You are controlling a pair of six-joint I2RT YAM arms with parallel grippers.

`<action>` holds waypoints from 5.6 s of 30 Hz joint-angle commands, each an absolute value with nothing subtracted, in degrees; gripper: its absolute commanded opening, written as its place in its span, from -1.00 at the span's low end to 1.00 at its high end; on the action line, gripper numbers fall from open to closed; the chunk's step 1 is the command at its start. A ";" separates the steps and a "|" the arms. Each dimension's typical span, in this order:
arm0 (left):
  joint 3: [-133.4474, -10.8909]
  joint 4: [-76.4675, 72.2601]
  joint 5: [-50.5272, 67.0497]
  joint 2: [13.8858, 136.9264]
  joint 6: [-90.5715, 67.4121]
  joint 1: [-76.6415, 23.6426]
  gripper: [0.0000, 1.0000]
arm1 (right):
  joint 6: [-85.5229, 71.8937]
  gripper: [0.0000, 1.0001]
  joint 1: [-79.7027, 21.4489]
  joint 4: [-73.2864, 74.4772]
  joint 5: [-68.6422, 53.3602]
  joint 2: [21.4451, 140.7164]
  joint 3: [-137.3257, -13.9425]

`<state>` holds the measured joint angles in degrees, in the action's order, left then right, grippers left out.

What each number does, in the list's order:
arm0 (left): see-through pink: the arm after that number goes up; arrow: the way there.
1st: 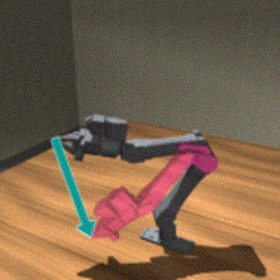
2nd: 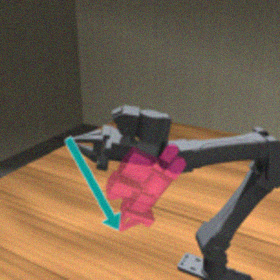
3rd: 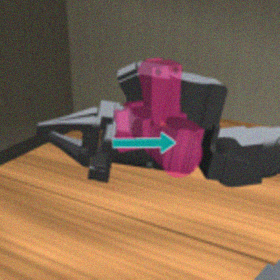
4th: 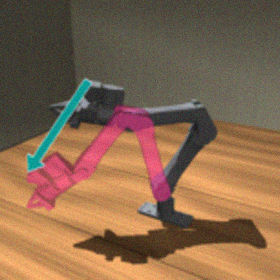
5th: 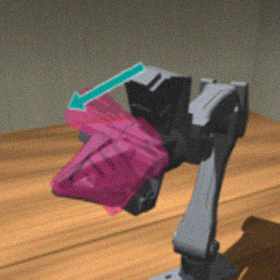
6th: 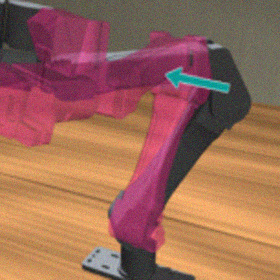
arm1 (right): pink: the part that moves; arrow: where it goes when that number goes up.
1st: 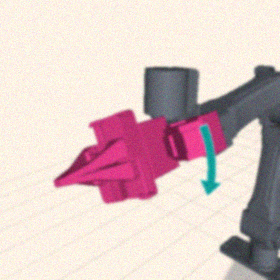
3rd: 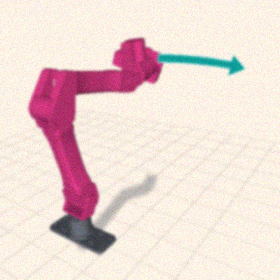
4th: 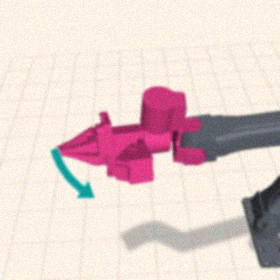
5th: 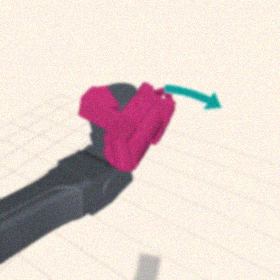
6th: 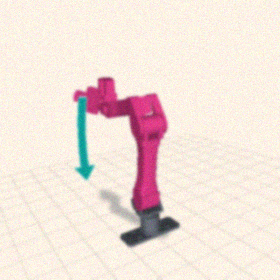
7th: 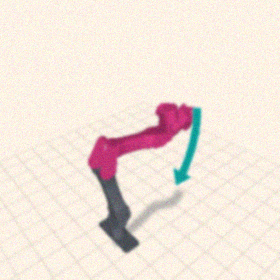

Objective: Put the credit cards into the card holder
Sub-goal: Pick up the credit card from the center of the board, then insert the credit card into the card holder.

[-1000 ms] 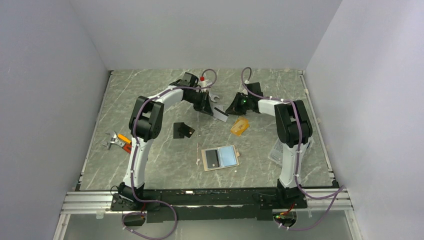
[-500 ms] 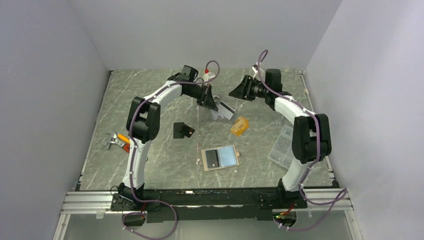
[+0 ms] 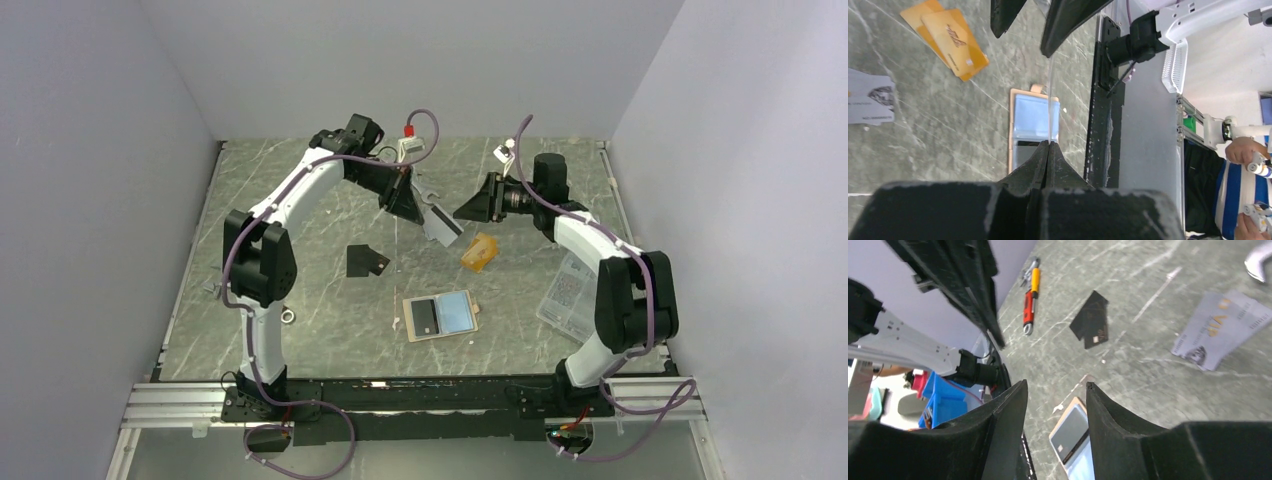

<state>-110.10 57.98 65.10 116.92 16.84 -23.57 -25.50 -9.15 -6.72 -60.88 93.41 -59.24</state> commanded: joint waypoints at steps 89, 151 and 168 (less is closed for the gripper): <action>-72.52 39.98 16.06 106.49 36.79 -49.75 -0.35 | -28.94 -1.00 -22.76 20.15 -23.42 73.66 -33.76; -73.29 40.17 11.49 108.76 38.57 -50.14 -0.55 | -29.14 -1.00 -22.04 19.20 -27.18 66.13 -30.77; -73.47 40.44 11.34 108.88 38.77 -50.10 -0.59 | -29.09 -1.00 -22.05 18.68 -25.63 66.16 -30.99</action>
<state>-72.40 39.92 11.66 107.59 37.95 -49.76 -29.15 -21.85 20.88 -24.47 65.54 -30.46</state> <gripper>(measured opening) 0.209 0.009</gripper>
